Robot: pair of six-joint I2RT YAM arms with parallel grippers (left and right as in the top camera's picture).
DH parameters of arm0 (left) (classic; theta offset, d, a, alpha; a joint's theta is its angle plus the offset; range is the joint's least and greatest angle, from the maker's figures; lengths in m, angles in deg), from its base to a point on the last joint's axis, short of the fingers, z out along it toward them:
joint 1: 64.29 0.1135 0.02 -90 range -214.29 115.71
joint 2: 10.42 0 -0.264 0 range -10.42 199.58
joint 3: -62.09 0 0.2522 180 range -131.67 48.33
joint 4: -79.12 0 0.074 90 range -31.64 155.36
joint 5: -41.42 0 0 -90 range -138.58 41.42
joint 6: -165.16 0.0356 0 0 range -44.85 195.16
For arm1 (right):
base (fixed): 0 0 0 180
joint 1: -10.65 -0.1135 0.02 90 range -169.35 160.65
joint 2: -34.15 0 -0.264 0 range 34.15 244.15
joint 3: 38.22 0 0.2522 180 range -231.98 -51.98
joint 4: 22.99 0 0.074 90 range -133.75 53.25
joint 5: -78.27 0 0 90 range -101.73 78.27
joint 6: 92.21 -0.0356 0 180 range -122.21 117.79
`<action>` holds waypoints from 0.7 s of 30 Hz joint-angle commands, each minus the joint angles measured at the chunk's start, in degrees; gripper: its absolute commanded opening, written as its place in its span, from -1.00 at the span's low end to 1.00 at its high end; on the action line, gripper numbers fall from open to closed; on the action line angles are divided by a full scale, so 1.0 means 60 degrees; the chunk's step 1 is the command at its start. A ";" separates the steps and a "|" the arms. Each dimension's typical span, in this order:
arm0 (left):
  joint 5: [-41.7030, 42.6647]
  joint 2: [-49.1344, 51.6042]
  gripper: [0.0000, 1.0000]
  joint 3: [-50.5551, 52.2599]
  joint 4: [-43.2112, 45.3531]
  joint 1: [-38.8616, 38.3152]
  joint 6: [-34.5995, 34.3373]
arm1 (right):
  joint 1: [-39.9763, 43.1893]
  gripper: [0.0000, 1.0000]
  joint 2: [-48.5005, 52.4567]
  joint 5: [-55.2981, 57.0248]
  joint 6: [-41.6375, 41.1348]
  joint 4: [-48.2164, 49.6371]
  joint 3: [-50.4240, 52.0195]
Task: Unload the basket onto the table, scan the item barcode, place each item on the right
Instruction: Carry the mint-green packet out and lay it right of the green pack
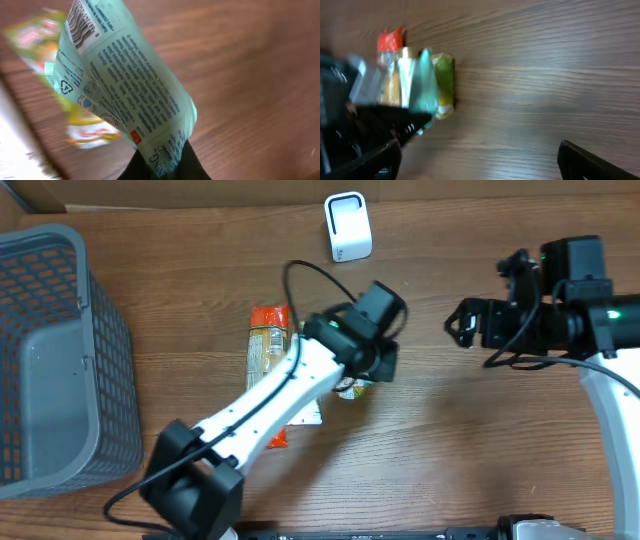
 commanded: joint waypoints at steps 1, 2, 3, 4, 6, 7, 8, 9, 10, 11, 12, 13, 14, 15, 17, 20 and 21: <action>0.0120 0.0619 -0.92 -0.0011 0.0171 -0.0393 -0.0182 | 0.0860 1.00 0.0011 0.0102 -0.0408 0.0058 0.0018; 0.0120 0.0710 -0.92 -0.0011 0.0160 -0.0423 -0.0178 | 0.1042 1.00 0.0011 0.0015 -0.0423 0.0062 0.0018; 0.0120 0.0812 -0.91 -0.0011 0.0153 -0.0444 -0.0178 | 0.1169 1.00 0.0011 -0.0091 -0.0419 0.0062 0.0018; 0.0120 0.0896 -0.92 -0.0011 0.0149 -0.0466 -0.0178 | 0.1293 1.00 0.0011 -0.0193 -0.0419 0.0062 0.0018; 0.0120 0.0969 -0.43 -0.0011 0.0168 -0.0474 -0.0182 | 0.1421 1.00 0.0011 -0.0251 -0.0415 0.0062 0.0018; 0.0113 0.0991 -0.03 -0.0011 0.0197 -0.0474 -0.0178 | 0.1443 1.00 0.0011 -0.0248 -0.0415 0.0062 0.0018; 0.0109 0.0991 0.40 -0.0015 0.0229 -0.0474 -0.0175 | 0.1443 1.00 0.0011 -0.0248 -0.0408 0.0062 0.0018; 0.0106 0.0987 0.78 -0.0022 0.0237 -0.0466 -0.0178 | 0.1443 1.00 0.0011 -0.0251 -0.0386 0.0062 0.0018; 0.0102 0.0987 0.84 -0.0051 0.0229 -0.0441 -0.0175 | 0.1443 1.00 0.0011 -0.0248 -0.0386 0.0062 0.0018; 0.0073 0.0984 0.89 -0.0127 0.0168 -0.0393 -0.0168 | 0.1443 1.00 0.0011 -0.0251 -0.0386 0.0062 0.0018; 0.0033 0.0984 0.91 -0.0233 0.0044 -0.0331 -0.0171 | 0.1443 1.00 0.0011 -0.0251 -0.0386 0.0051 0.0022; -0.0029 0.0962 0.91 -0.0430 -0.0160 -0.0248 -0.0171 | 0.1443 1.00 0.0011 -0.0248 -0.0386 0.0033 0.0018; -0.0142 0.0911 0.92 -0.0707 -0.0477 -0.0127 -0.0171 | 0.1439 1.00 0.0011 -0.0248 -0.0386 0.0007 0.0022; -0.0324 0.0820 0.92 -0.1184 -0.1016 0.0058 -0.0168 | 0.1428 1.00 0.0011 -0.0259 -0.0390 -0.0040 0.0022; -0.0532 0.0648 0.92 -0.1872 -0.1789 0.0368 -0.0168 | 0.1421 1.00 0.0011 -0.0386 -0.0390 -0.0087 0.0022; -0.0801 0.0266 0.92 -0.3166 -0.3115 0.1009 -0.0109 | 0.1421 1.00 0.0011 -0.0692 -0.0386 -0.0182 0.0022; -0.0896 0.0120 0.92 -0.3574 -0.3501 0.1220 -0.0087 | 0.1421 1.00 0.0011 -0.0801 -0.0386 -0.0208 0.0022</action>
